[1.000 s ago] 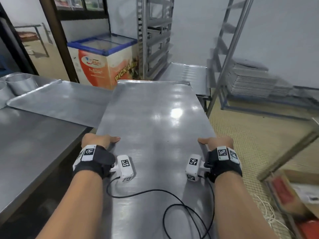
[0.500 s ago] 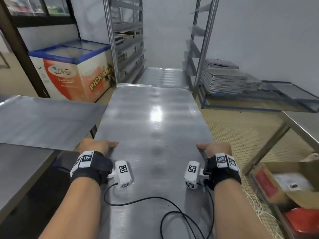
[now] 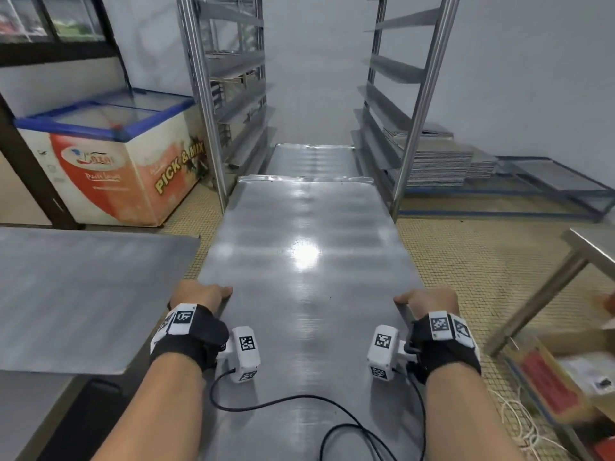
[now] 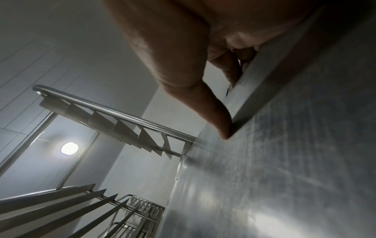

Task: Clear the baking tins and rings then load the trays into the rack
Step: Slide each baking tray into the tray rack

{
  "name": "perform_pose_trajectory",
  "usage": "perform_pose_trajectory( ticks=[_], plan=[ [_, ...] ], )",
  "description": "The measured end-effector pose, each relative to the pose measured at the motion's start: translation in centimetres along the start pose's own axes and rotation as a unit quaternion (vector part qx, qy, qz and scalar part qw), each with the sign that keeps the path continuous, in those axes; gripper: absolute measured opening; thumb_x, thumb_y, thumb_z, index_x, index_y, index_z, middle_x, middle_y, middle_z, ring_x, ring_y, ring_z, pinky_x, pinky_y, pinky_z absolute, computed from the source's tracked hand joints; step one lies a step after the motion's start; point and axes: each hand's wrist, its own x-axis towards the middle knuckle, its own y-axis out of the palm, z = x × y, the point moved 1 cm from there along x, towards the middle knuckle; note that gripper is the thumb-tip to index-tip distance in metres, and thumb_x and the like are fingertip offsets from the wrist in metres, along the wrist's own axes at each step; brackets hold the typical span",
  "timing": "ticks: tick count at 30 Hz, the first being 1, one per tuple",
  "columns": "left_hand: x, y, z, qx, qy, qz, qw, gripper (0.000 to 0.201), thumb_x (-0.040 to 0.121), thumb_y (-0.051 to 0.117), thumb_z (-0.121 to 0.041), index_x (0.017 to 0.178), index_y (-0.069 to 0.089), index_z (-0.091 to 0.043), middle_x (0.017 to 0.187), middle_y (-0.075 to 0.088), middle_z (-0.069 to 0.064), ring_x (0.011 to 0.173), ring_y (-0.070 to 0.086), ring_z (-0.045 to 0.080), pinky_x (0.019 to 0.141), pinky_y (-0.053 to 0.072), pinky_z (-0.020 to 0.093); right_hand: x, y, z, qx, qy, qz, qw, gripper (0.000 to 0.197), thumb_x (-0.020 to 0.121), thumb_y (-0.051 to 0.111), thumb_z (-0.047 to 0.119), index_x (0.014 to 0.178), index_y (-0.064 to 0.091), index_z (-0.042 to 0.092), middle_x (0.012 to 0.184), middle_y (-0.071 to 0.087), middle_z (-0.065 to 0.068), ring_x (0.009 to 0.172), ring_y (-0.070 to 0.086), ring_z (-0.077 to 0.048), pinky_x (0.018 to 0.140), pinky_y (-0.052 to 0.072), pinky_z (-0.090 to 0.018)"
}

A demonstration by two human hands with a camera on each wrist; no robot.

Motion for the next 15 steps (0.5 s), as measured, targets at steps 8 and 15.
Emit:
perform_pose_trajectory(
  ticks=[8,15],
  plan=[
    [4.9,2.1,-3.4,0.007,0.020,0.015,1.000,0.057,0.076,0.086,-0.026,0.117,0.063,0.007,0.118,0.066,0.024,0.104,0.064,0.040,0.087,0.049,0.040,3.0,3.4,2.4,0.029,0.002,0.013,0.999,0.020,0.069,0.081,-0.002,0.079,0.065,-0.006,0.069,0.066,-0.012,0.062,0.064,-0.022,0.054,0.052,-0.028],
    [9.0,5.3,-8.9,-0.017,0.021,0.040,0.999,0.046,0.082,0.081,-0.016,0.116,0.063,0.009,0.121,0.066,0.021,0.111,0.062,0.038,0.079,0.041,0.032,7.9,6.3,6.6,0.042,-0.005,0.013,0.999,0.022,0.069,0.082,0.000,0.082,0.066,-0.006,0.078,0.069,-0.016,0.067,0.065,-0.025,0.053,0.047,-0.022]
  ],
)
